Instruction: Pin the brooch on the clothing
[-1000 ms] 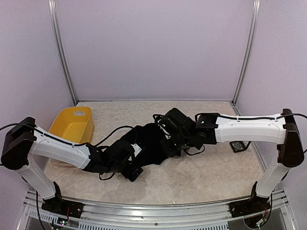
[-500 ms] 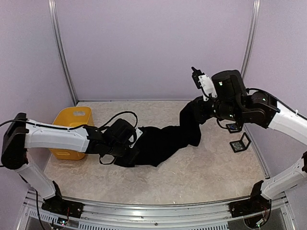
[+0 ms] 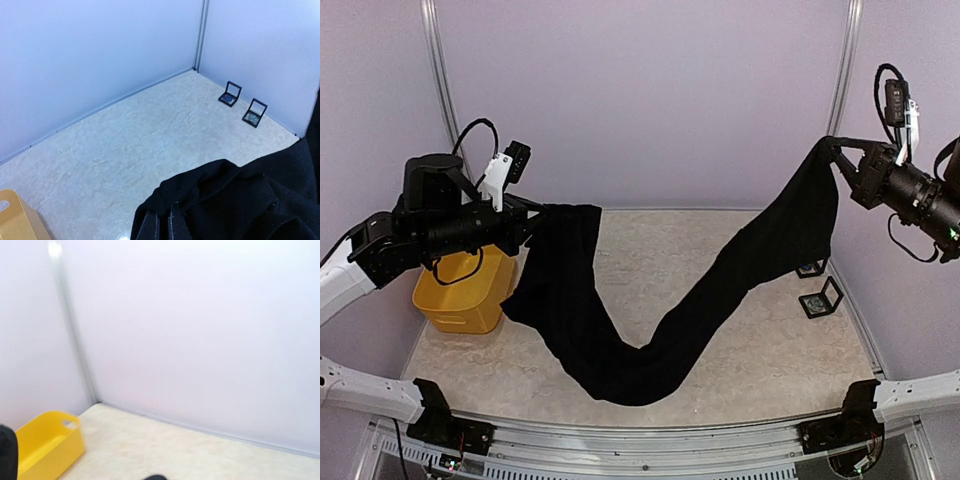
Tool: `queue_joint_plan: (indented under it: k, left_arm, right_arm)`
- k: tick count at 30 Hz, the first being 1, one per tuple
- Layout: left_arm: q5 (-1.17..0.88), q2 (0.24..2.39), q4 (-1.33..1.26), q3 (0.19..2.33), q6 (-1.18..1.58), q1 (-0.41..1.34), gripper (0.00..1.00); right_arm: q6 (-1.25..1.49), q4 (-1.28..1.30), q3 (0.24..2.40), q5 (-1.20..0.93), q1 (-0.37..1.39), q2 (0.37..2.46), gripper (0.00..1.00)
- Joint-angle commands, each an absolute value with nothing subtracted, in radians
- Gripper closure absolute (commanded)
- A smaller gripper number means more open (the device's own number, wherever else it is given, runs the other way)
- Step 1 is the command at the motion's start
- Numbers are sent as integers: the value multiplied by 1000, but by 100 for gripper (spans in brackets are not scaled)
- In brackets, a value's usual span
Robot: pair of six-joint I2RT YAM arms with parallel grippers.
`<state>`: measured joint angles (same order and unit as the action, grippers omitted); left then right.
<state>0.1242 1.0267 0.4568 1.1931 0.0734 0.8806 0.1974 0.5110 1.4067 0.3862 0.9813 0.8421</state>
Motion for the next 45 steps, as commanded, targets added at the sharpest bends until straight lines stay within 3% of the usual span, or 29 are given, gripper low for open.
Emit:
queue_joint_plan:
  k: [1,5,8,9,15,19,21,24,29,32,35,37,45]
  left_arm:
    - [-69,1124,453,1094,89,685,100]
    - [-99,1289,422,1056,114,518,98]
    - [-61,1464,389,1076,160,416,42]
    - [-37,1506,393,1099,178,400,32]
    - [47,1593,379,1123,203,451,7]
    - [83,1476,361,996,267,531,9]
    - [110,1406,373,920,305,580,19]
    - [121,1299,408,834,360,675,44]
    - [90,1272,425,724,423,813,55]
    - [102,1353,387,707,416,825,52]
    - [154,1451,313,713,375,821,36]
    - [192,1531,254,728,353,806,31]
    - [294,1699,161,826,303,822,30]
  right_arm:
    - [198,550,1353,545,978,855,100]
    - [231,602,1299,605,951,911,100]
    - [283,632,1255,537,863,971,100]
    - [300,633,1238,483,823,991,100]
    - [350,650,1174,418,707,1119,100]
    - [332,651,1161,424,700,1176,100]
    - [323,643,1161,415,697,1197,100]
    - [307,626,1162,406,692,1214,100]
    - [284,591,1166,385,691,1237,100]
    - [276,569,1165,375,690,1251,100]
    - [273,558,1166,372,689,1260,100]
    - [273,551,1165,362,690,1258,100]
    - [280,540,1141,350,689,1209,100]
